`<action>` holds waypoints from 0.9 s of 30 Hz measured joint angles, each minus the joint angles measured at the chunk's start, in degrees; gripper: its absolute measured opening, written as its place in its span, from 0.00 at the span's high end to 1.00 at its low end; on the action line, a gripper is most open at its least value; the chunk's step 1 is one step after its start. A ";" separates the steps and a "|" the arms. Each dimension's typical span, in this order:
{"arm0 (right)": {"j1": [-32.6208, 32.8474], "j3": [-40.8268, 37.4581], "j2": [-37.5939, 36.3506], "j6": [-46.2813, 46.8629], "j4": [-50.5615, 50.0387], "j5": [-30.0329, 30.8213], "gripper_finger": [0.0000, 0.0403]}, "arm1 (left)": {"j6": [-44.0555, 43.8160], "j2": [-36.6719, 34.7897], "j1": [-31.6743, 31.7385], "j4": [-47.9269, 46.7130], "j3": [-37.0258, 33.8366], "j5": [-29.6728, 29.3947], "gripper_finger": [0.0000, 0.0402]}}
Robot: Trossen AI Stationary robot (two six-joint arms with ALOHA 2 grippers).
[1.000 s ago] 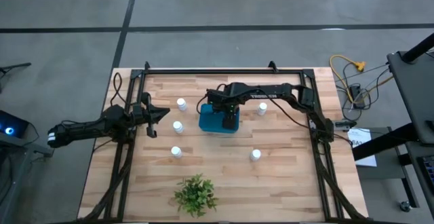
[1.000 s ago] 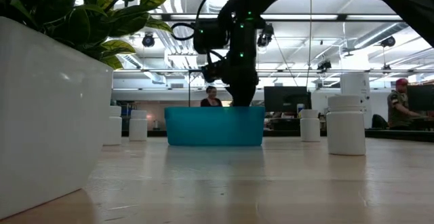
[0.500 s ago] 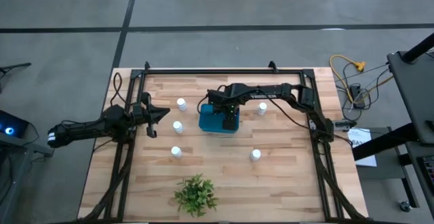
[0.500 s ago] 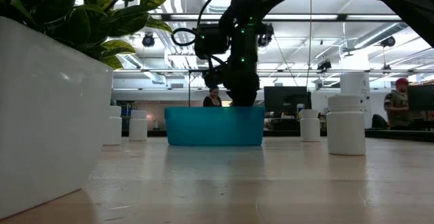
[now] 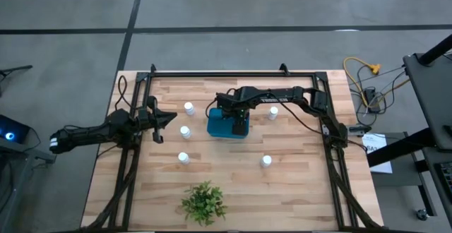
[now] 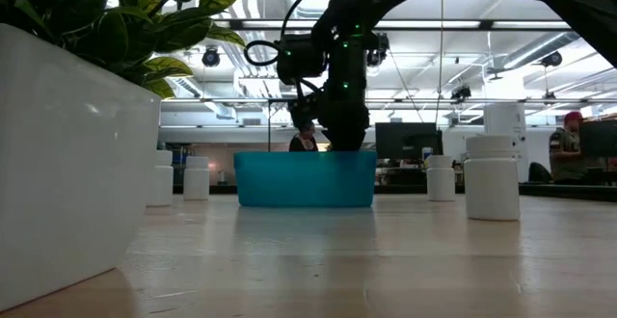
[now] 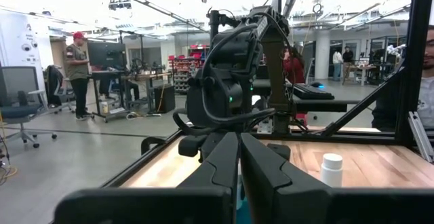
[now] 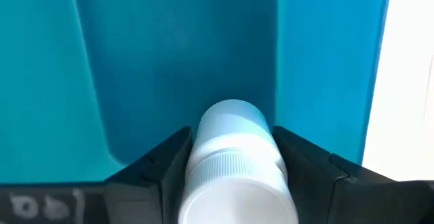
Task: Pick and place pill bottles into a basket
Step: Put the white medicine bottle into the blue bin
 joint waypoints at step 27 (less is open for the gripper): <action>-0.61 -0.09 0.00 -1.95 -1.24 0.09 0.37 | 0.00 0.02 -0.01 -0.02 0.00 0.00 1.00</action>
